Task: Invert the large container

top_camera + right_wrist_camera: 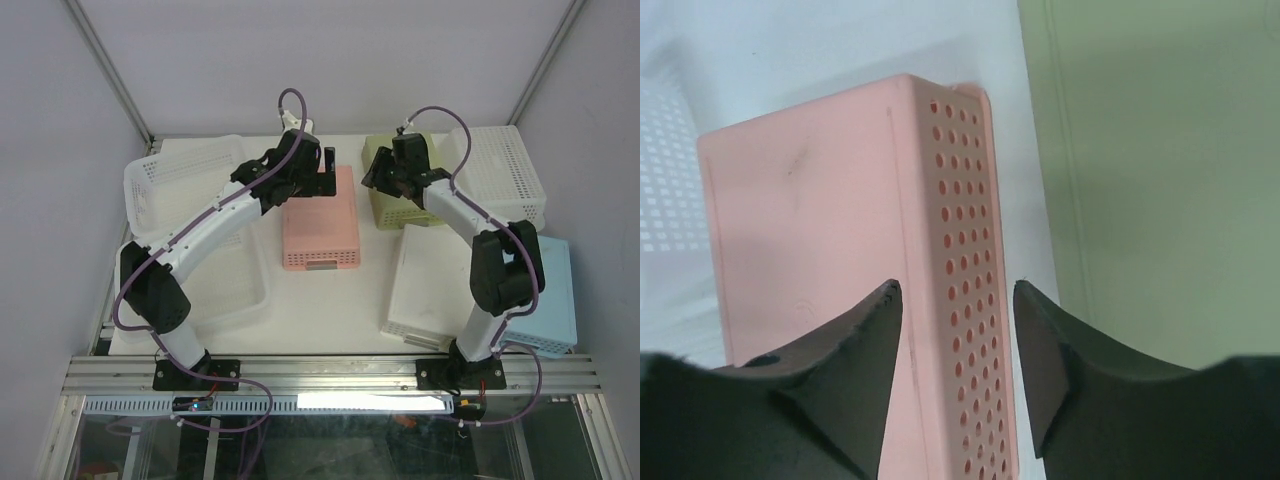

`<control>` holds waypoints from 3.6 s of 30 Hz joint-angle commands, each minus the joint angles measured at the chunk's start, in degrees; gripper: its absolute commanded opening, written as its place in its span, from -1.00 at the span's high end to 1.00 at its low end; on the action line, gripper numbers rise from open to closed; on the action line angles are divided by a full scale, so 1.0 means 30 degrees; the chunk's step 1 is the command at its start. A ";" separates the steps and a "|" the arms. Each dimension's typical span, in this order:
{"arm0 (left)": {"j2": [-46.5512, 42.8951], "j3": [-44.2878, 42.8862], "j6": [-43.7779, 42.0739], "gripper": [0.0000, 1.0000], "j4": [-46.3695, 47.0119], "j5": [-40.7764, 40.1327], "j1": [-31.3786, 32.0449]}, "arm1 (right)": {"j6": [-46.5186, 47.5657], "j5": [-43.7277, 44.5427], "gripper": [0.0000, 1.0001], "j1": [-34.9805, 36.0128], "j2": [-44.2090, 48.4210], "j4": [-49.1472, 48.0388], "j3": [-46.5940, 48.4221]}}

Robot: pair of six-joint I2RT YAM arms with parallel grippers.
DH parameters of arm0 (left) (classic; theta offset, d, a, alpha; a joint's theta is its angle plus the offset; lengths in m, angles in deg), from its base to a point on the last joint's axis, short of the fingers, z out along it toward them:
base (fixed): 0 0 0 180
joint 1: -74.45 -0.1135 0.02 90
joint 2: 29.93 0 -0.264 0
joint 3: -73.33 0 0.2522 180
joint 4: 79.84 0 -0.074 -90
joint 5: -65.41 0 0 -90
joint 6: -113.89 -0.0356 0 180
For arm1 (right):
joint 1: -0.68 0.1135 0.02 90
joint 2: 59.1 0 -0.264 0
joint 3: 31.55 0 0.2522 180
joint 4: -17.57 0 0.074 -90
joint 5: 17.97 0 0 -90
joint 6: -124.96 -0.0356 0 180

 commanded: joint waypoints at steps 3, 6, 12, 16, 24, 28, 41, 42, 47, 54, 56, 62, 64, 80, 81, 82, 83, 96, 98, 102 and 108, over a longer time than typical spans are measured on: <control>-0.1017 0.1291 0.0061 -0.98 0.0749 -0.0591 -0.0245 | 0.1187 -0.1799 -0.05 0.1041 0.4554 -0.0049 -0.1834; -0.1945 0.2648 0.0878 -0.98 0.0847 -0.0596 -0.0340 | 0.1569 -0.2561 -0.01 0.2176 0.6225 -0.0058 -0.4055; -0.4249 0.4309 0.1373 -0.98 0.0802 -0.0256 -0.0402 | 0.0553 -0.3803 0.24 0.4161 0.9058 -0.0323 -0.8601; -0.5301 0.4346 0.1412 -0.98 0.0777 -0.0789 -0.0388 | -0.0311 -0.3872 0.35 0.5595 0.9769 -0.1077 -0.9809; -0.6181 0.3813 0.2125 -0.98 0.0580 -0.0402 -0.0417 | -0.2200 -0.4502 0.45 0.8651 0.6968 -0.3655 -0.8906; -0.6769 0.3719 0.2675 -0.98 0.0148 -0.0510 -0.0585 | -0.2817 -0.4425 0.45 0.9292 0.5005 -0.5585 -0.8253; -0.9339 0.4493 0.4059 -0.98 -0.1999 -0.1499 -0.0767 | -0.2414 0.0745 0.48 0.6691 -0.2178 -0.5477 -0.0421; -0.9536 0.4542 0.4119 -0.98 -0.2255 -0.1625 -0.0783 | -0.2233 0.0874 0.47 0.6536 -0.2677 -0.5177 0.0268; -1.0325 0.5170 0.4798 -0.98 -0.3254 -0.2253 -0.1012 | -0.1452 0.1932 0.47 0.6012 -0.4462 -0.4180 0.2642; -1.0911 0.6816 0.5876 -0.98 -0.4473 -0.2684 -0.1083 | -0.0637 0.1471 0.34 0.5021 -0.5051 -0.1681 0.4874; -1.0993 0.7759 0.6309 -0.98 -0.4955 -0.3127 -0.1116 | -0.0123 0.0866 0.21 0.4928 -0.4113 -0.1440 0.4358; -0.9478 0.9474 0.6829 -0.98 -0.4733 -0.3567 -0.1236 | 0.0817 -0.0733 -0.30 0.4944 0.0347 -0.1179 0.1423; -0.8470 0.9801 0.6992 -0.98 -0.4230 -0.3391 -0.1240 | 0.0997 -0.0450 -0.39 0.4897 0.2497 -0.0956 0.0096; -0.4987 1.0705 0.6767 0.61 -0.1300 -0.0657 -0.1193 | 0.2098 0.1208 -0.53 0.0387 1.3270 0.3140 -0.5461; -0.5586 1.0384 0.6692 0.70 -0.1298 -0.0098 -0.1143 | 0.2272 0.1372 -0.55 0.0127 1.3551 0.3422 -0.5225; -0.6119 1.0091 0.6594 0.79 -0.1327 0.0543 -0.1031 | 0.2469 0.1546 -0.56 -0.0184 1.3766 0.3710 -0.4895; -0.6570 0.9765 0.6585 0.83 -0.1349 0.1223 -0.0918 | 0.2695 0.1762 -0.56 -0.0413 1.3910 0.3976 -0.4580; -0.9810 0.4750 1.0320 1.00 0.2195 1.1207 0.1129 | 0.3198 0.3565 -0.61 -0.1272 1.4606 0.4599 -0.2902; -1.0227 0.5648 1.1677 1.00 0.5306 1.2383 0.1470 | 0.3221 0.3564 -0.61 -0.1378 1.4694 0.4628 -0.2856; -1.0873 0.7950 1.4341 1.00 1.2505 1.4209 0.1546 | 0.3227 0.3597 -0.61 -0.1495 1.4912 0.4620 -0.2950; -1.1586 1.1147 1.6714 1.00 1.8218 1.4430 0.1403 | 0.3151 0.3341 -0.62 -0.1585 1.4986 0.4561 -0.3134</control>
